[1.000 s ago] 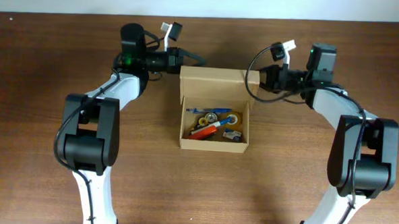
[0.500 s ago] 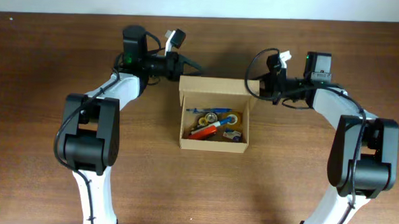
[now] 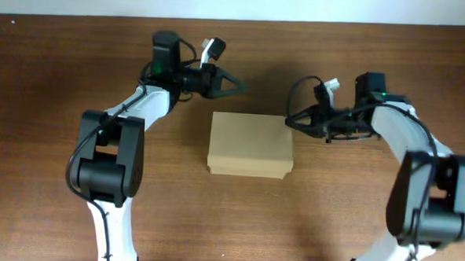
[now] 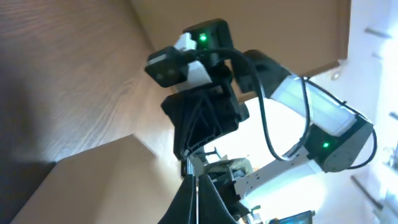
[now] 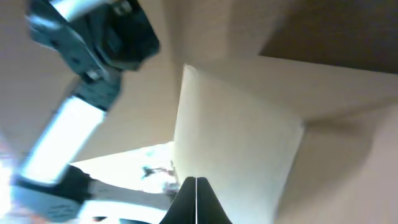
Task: Pack container
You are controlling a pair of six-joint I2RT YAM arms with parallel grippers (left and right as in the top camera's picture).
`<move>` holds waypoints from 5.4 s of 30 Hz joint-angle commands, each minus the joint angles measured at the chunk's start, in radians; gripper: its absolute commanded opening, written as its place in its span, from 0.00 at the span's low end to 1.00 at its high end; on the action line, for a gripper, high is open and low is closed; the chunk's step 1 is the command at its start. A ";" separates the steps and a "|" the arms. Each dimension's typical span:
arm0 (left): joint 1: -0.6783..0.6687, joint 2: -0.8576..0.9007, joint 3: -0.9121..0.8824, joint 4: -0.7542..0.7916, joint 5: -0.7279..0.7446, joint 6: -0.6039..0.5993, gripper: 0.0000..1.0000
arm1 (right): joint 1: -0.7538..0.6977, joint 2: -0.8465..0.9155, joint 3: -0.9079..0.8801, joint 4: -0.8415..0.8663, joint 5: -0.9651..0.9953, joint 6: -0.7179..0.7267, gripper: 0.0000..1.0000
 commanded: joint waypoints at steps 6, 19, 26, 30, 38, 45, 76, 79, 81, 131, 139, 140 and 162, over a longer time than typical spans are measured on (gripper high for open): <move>-0.051 -0.140 0.016 0.046 0.024 0.071 0.02 | 0.001 -0.229 0.008 -0.052 0.214 -0.181 0.04; -0.076 -0.199 0.017 0.391 -0.293 0.071 0.03 | 0.001 -0.543 0.010 -0.052 0.327 -0.180 0.04; -0.045 -0.209 0.019 0.384 -0.365 0.116 0.02 | 0.001 -0.634 0.010 -0.072 0.327 -0.181 0.04; 0.012 -0.214 0.019 0.359 -0.399 0.119 0.02 | 0.001 -0.654 0.010 -0.093 0.327 -0.181 0.04; 0.062 -0.214 0.019 -0.224 -0.607 0.433 0.02 | 0.001 -0.654 0.010 -0.100 0.335 -0.180 0.04; 0.045 -0.240 0.019 -0.535 -0.749 0.609 0.02 | 0.001 -0.654 0.010 -0.105 0.356 -0.180 0.04; -0.098 -0.627 -0.158 -1.164 -0.917 1.018 0.02 | 0.002 -0.645 -0.192 -0.111 0.430 -0.304 0.04; -0.106 -0.627 -0.198 -1.158 -0.917 1.018 0.02 | 0.021 -0.642 -0.235 -0.060 0.430 -0.304 0.04; -0.117 -0.627 -0.224 -1.146 -0.916 1.017 0.02 | 0.047 -0.634 -0.262 -0.020 0.430 -0.304 0.04; -0.159 -1.101 -0.423 -1.131 -1.079 0.942 0.02 | 0.184 -0.715 -0.159 -0.019 0.507 -0.187 0.04; -0.159 -1.304 -0.423 -1.340 -1.076 0.942 0.02 | 0.184 -0.971 -0.160 -0.254 0.546 -0.123 0.04; -0.159 -1.325 -0.424 -1.367 -1.076 0.942 0.02 | 0.184 -0.999 -0.160 -0.286 0.577 -0.123 0.04; -0.159 -1.573 -0.576 -1.477 -1.068 0.863 0.99 | 0.184 -1.371 -0.249 -0.589 0.677 -0.142 0.65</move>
